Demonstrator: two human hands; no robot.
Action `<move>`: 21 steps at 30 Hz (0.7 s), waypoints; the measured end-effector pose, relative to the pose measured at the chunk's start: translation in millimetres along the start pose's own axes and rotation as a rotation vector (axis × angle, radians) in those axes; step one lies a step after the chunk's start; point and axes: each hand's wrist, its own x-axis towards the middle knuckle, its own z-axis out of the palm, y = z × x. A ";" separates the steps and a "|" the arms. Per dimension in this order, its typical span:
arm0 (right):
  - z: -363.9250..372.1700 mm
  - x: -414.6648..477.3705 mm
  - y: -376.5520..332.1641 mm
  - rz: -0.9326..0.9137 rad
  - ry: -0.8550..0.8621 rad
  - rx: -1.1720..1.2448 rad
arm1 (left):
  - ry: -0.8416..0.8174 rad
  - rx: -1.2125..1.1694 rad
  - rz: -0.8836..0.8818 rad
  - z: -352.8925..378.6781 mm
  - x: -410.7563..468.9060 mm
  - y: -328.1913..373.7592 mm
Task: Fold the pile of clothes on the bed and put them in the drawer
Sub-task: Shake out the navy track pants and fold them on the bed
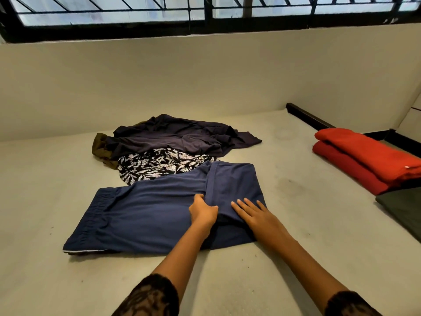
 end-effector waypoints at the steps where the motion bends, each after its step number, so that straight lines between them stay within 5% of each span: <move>1: -4.3 -2.7 3.0 0.023 0.024 -0.035 | -0.005 -0.041 -0.012 -1.6 -1.2 0.7; 4: -11.1 -16.9 10.3 -0.062 0.111 -0.056 | -0.071 -0.051 0.080 -7.6 -13.9 -3.6; 10: -24.6 -39.7 7.2 -0.074 -0.102 0.102 | -0.030 0.374 0.246 -1.6 -39.9 -27.5; 12: -39.1 -32.7 6.6 -0.020 -0.181 0.322 | 0.064 0.535 0.413 2.6 -33.2 -20.2; 15: -47.6 -1.3 4.5 0.068 -0.075 0.391 | 0.060 0.743 0.649 15.0 -9.1 -3.8; 21: -5.4 56.0 3.4 0.221 -0.146 0.197 | -0.133 1.047 0.521 23.8 51.0 -16.2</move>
